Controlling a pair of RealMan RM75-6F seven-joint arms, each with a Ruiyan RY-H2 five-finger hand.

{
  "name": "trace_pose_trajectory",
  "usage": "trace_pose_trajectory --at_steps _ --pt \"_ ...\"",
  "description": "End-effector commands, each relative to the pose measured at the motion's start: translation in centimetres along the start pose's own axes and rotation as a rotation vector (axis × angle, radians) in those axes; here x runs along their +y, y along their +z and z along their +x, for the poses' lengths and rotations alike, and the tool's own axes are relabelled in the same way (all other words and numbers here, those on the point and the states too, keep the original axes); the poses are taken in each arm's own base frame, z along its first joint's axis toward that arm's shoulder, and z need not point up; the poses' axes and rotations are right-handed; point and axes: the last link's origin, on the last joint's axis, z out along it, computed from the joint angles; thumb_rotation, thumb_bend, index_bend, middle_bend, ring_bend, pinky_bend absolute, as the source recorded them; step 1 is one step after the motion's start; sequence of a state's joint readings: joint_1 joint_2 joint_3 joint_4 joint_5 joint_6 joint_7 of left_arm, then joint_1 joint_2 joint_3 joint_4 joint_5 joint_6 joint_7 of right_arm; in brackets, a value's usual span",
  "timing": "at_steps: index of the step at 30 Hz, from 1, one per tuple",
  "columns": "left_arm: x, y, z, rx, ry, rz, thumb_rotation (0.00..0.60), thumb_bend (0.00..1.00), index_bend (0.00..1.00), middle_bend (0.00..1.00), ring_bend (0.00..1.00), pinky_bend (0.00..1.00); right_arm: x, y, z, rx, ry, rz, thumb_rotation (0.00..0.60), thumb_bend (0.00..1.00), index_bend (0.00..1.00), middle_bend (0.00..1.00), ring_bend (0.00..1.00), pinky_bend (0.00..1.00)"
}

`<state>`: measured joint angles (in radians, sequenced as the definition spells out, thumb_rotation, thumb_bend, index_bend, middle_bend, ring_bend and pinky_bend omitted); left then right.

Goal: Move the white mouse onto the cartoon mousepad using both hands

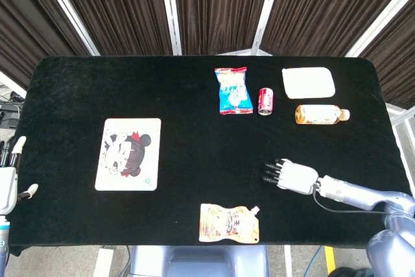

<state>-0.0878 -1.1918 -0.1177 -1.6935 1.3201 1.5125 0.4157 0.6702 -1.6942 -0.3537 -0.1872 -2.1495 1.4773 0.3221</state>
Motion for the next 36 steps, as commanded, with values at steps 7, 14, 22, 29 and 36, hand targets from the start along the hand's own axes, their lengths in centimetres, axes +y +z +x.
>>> trace_pose_trajectory --at_steps 7,14,22,29,36 --pt "0.1 0.0 0.0 -0.002 -0.006 -0.001 0.600 0.00 0.00 0.00 0.00 0.00 -0.1 0.2 1.4 0.099 0.003 0.008 0.600 0.74 0.39 0.50 0.40 0.51" --pt "0.1 -0.2 0.3 -0.004 -0.023 -0.008 0.600 0.00 0.00 0.00 0.00 0.00 1.3 0.7 4.1 0.237 -0.056 0.012 0.600 0.75 0.40 0.51 0.41 0.52" --pt "0.0 -0.6 1.0 -0.004 -0.061 -0.033 0.600 0.00 0.00 0.00 0.00 0.00 3.1 7.1 9.0 0.365 -0.198 0.094 0.600 0.75 0.40 0.51 0.41 0.52" --pt "-0.2 -0.5 1.2 -0.017 -0.081 -0.039 0.600 0.00 0.00 0.00 0.00 0.00 2.3 12.1 11.5 0.377 -0.251 0.143 0.600 0.74 0.40 0.51 0.41 0.52" --pt "-1.8 0.1 1.6 -0.041 -0.138 -0.003 0.600 0.00 0.00 0.00 0.00 0.00 -0.5 18.1 13.8 0.325 -0.262 0.170 0.600 0.74 0.40 0.51 0.41 0.51"
